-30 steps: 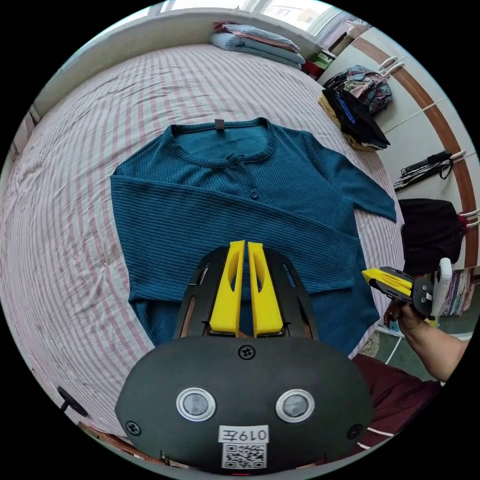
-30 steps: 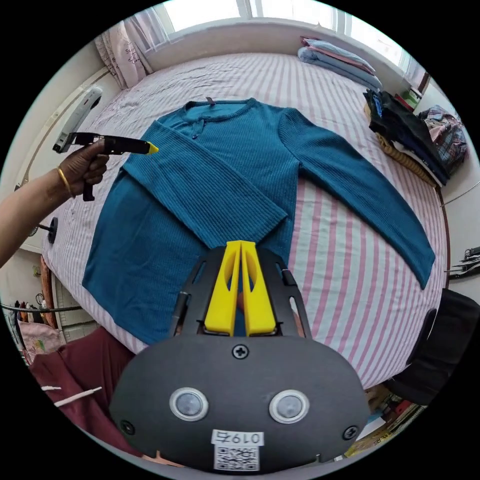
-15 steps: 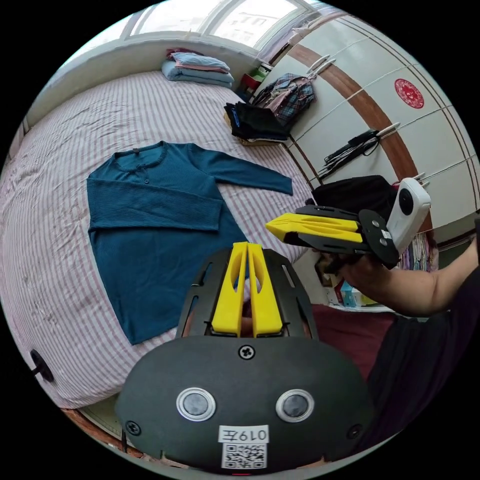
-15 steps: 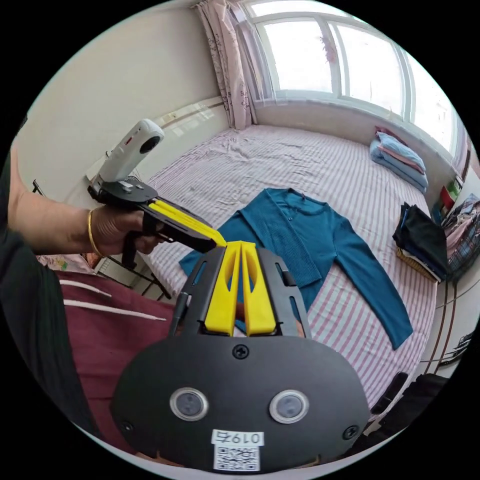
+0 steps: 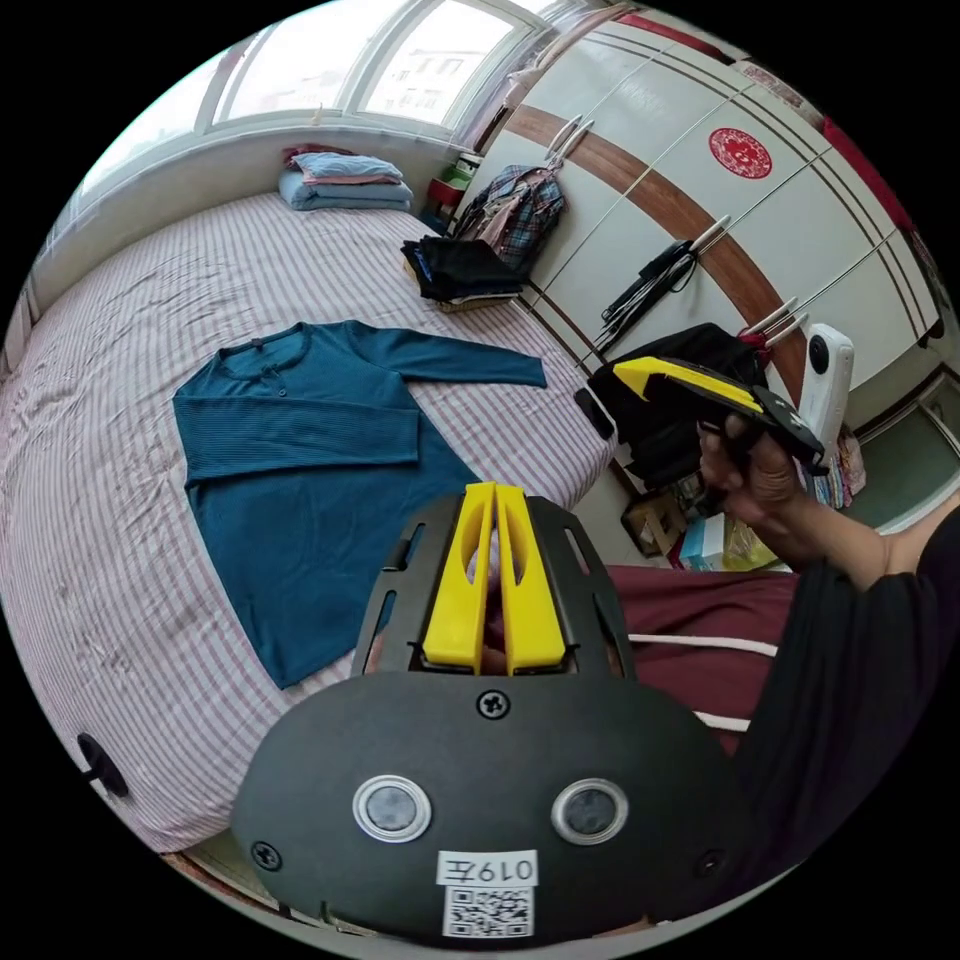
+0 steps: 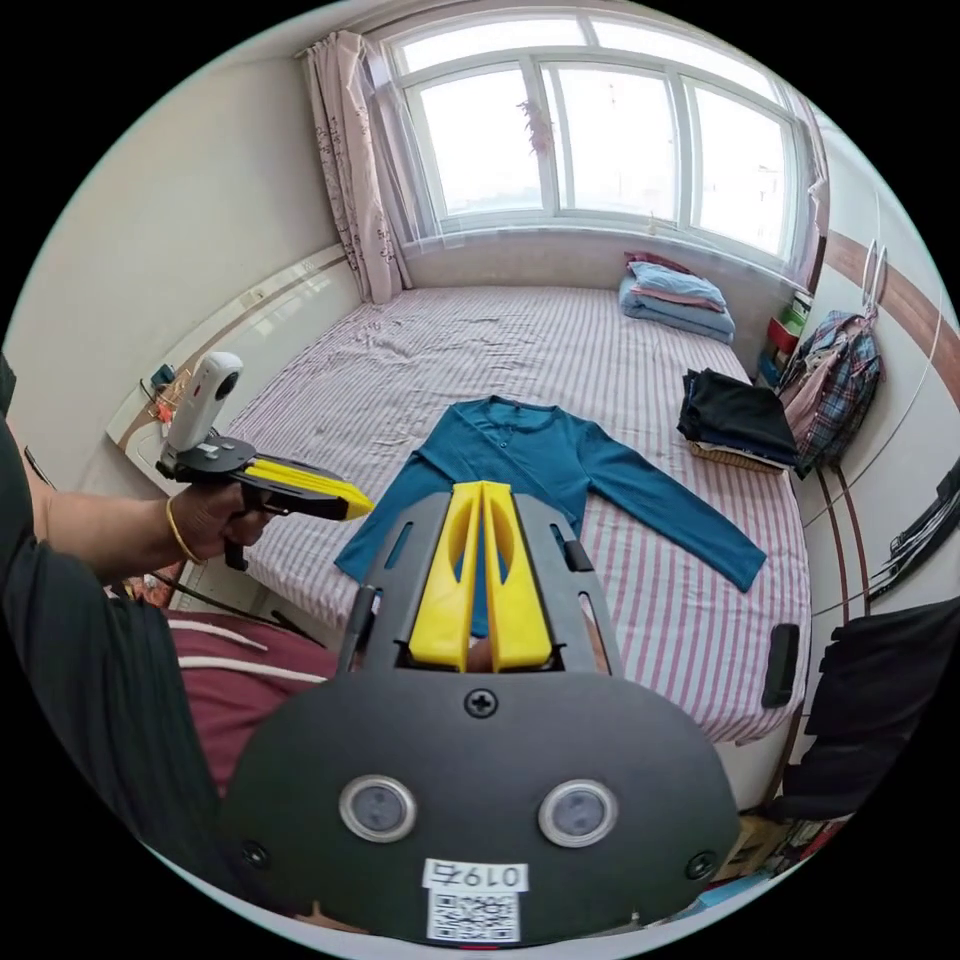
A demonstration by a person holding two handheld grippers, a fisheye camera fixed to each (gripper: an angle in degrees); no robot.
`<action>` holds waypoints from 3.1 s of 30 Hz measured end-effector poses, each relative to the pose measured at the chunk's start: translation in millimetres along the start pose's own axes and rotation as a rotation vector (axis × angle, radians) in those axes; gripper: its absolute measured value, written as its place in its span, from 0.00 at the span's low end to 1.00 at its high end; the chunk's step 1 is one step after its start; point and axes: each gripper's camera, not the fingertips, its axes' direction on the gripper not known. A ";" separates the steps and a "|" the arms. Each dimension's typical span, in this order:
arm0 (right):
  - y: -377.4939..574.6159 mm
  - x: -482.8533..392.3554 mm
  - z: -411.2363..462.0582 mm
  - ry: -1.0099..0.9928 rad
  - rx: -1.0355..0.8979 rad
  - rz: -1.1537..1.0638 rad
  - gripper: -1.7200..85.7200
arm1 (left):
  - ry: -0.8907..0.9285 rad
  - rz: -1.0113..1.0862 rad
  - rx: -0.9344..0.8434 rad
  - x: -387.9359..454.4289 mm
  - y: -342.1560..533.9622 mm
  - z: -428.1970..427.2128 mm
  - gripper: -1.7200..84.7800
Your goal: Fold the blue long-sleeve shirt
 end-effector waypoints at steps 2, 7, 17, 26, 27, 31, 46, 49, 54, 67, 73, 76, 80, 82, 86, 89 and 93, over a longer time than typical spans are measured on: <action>5.4 15.4 -4.2 -0.007 -0.019 0.039 0.01 | -0.025 0.004 -0.034 10.0 2.9 10.6 0.03; 10.0 67.1 -6.9 0.028 -0.044 0.050 0.01 | -0.105 0.000 -0.088 47.8 -8.9 52.2 0.03; 15.6 309.0 -4.7 0.098 -0.070 0.135 0.06 | -0.159 0.023 -0.155 139.8 -111.1 185.6 0.03; -6.8 564.7 44.3 0.019 -0.258 -0.008 0.08 | -0.100 -0.100 -0.117 224.1 -241.1 367.6 0.03; -9.7 583.4 59.7 0.004 -0.295 -0.043 0.08 | -0.074 -0.123 -0.109 229.0 -256.9 395.3 0.03; -18.3 628.5 109.5 -0.042 -0.389 -0.116 0.08 | 0.030 -0.270 -0.094 227.1 -304.5 491.5 0.04; -84.8 759.5 228.2 -0.272 -0.527 -0.213 0.09 | 0.264 -0.674 0.080 152.8 -380.8 712.1 0.09; -97.2 782.4 239.8 -0.307 -0.523 -0.194 0.09 | 0.270 -0.674 0.074 147.8 -390.7 740.8 0.09; -114.5 816.9 258.6 -0.371 -0.561 -0.171 0.09 | 0.311 -0.698 0.094 138.2 -401.9 778.9 0.10; -154.7 860.6 298.0 -0.440 -0.572 -0.142 0.09 | 0.313 -0.895 0.175 107.3 -414.5 842.4 0.09; -175.8 874.6 319.3 -0.495 -0.592 -0.118 0.09 | 0.361 -0.913 0.209 89.5 -417.7 862.6 0.10; -185.6 877.5 330.2 -0.514 -0.599 -0.109 0.09 | 0.398 -0.939 0.222 80.6 -417.3 870.7 0.08; -197.7 875.9 347.6 -0.559 -0.637 -0.110 0.09 | 0.429 -0.981 0.235 67.7 -409.6 876.2 0.06; -203.5 875.1 353.5 -0.562 -0.643 -0.114 0.09 | 0.442 -0.967 0.233 60.2 -403.9 876.7 0.05; -215.3 879.0 369.8 -0.589 -0.652 -0.062 0.09 | 0.471 -0.958 0.231 47.0 -395.2 875.2 0.04; -222.6 872.8 382.2 -0.595 -0.669 -0.058 0.07 | 0.486 -0.969 0.231 34.9 -386.0 873.0 0.04; -232.7 858.0 395.2 -0.601 -0.681 -0.070 0.02 | 0.511 -0.981 0.207 18.0 -373.6 867.4 0.04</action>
